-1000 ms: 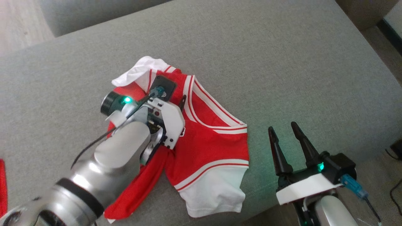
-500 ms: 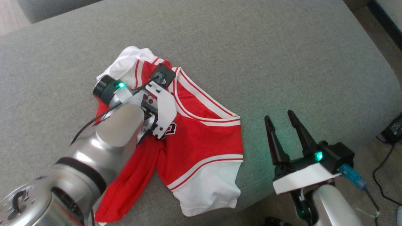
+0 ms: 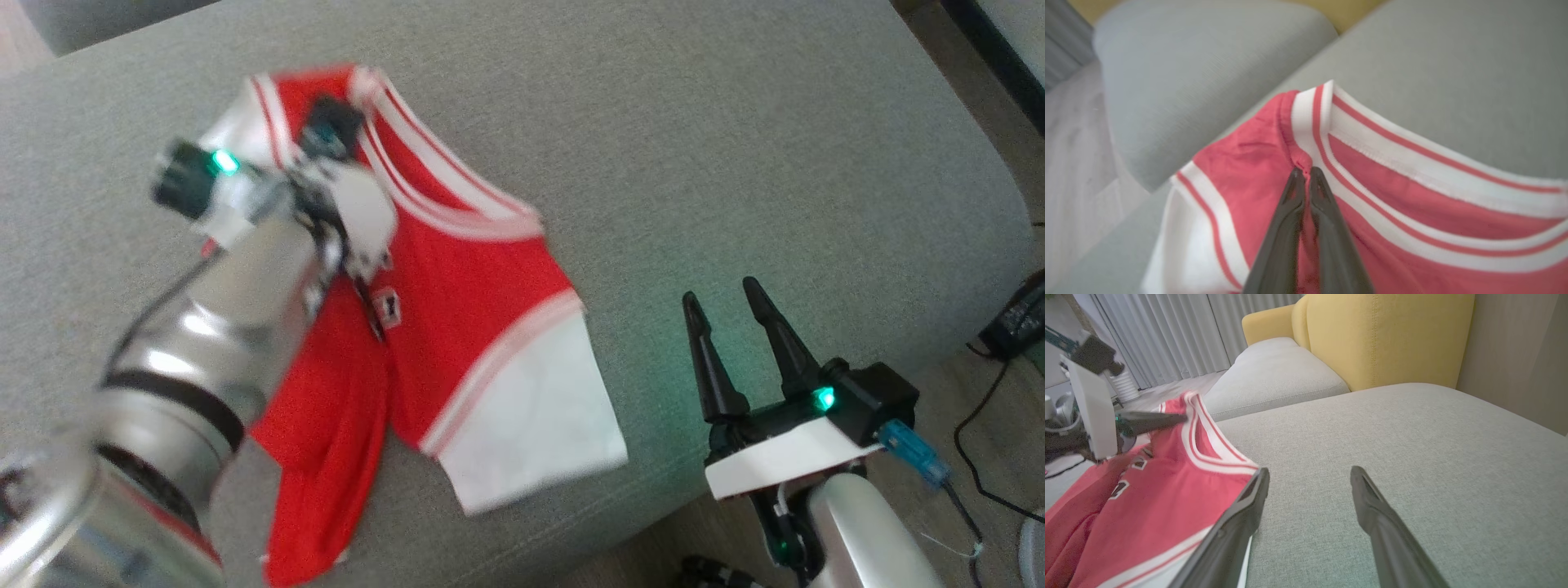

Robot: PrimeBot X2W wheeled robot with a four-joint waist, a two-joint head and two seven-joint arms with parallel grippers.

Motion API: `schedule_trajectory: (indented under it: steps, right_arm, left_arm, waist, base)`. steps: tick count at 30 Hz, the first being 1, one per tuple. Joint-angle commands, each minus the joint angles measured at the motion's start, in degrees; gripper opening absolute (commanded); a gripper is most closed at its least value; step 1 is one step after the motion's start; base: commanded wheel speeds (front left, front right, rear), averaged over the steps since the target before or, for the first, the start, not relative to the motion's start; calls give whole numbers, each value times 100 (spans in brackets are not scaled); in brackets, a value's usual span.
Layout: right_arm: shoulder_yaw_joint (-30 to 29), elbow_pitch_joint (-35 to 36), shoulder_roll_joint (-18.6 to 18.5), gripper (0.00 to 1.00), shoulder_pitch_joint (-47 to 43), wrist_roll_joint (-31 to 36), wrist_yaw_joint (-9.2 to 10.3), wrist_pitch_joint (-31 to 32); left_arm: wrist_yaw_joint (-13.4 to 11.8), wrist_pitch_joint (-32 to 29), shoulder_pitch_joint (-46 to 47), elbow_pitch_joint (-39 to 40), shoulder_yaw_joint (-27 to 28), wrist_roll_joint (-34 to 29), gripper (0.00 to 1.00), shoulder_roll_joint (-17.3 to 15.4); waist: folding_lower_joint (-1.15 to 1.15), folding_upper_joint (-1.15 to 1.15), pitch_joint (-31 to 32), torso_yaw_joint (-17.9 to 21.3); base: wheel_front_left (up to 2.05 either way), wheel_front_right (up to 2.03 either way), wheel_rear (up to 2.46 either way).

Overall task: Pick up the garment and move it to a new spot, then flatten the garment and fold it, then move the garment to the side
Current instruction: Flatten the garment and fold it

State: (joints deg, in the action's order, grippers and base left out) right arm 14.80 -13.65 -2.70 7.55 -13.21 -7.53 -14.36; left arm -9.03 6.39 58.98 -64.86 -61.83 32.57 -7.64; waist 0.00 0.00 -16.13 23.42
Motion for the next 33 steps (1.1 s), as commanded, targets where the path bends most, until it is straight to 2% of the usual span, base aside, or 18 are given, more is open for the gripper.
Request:
schedule_trajectory:
  steps: [1,4,8,9,10,11,14,17,21,26,33]
  right_arm:
    - [144,187,-18,100,148,-60,4,-63]
    - [168,187,-18,100,176,-77,4,-63]
    - [131,198,-18,100,200,-96,4,-63]
    - [119,199,-18,100,210,-104,4,-63]
    - [107,197,-18,100,219,-115,4,-63]
    - [99,190,-18,100,224,-123,4,-63]
    - [66,166,-18,100,209,-152,4,-63]
    - [-13,161,-18,100,147,-150,4,-63]
    - [-154,159,-18,100,2,-121,4,-63]
    - [-283,173,-18,100,-188,-52,4,-63]
    - [-384,176,-18,100,-386,56,4,-63]
  left_arm:
    - [-68,124,511,86,193,42,0,-157]
    - [-310,616,778,30,461,146,0,-233]
    - [-467,837,1082,136,732,173,0,-368]
    - [-413,847,1090,163,820,232,20,-384]
    - [-311,851,1058,126,863,282,89,-403]
    - [-213,852,1021,60,868,303,100,-420]
    - [-80,858,905,-15,1022,429,100,-443]
    - [-154,859,678,266,1323,581,100,-434]
    - [-386,860,-45,1027,1837,720,100,-394]
    - [-777,860,-1429,2076,2325,681,100,-395]
    - [-1187,822,-3001,2926,2510,762,100,-479]
  waist:
    - [0,0,-13,19]
    - [0,0,-48,83]
    - [0,0,-133,127]
    - [0,0,-156,132]
    - [0,0,-165,133]
    - [0,0,-157,134]
    - [0,0,-102,98]
    - [0,0,-4,-6]
    - [0,0,215,-201]
    - [0,0,485,-461]
    - [0,0,766,-751]
  base:
    - [0,0,0]
    - [0,0,0]
    - [0,0,0]
    - [0,0,0]
    - [0,0,0]
    - [0,0,0]
    - [0,0,0]
    - [0,0,0]
    - [0,0,0]
    - [0,0,0]
    - [0,0,0]
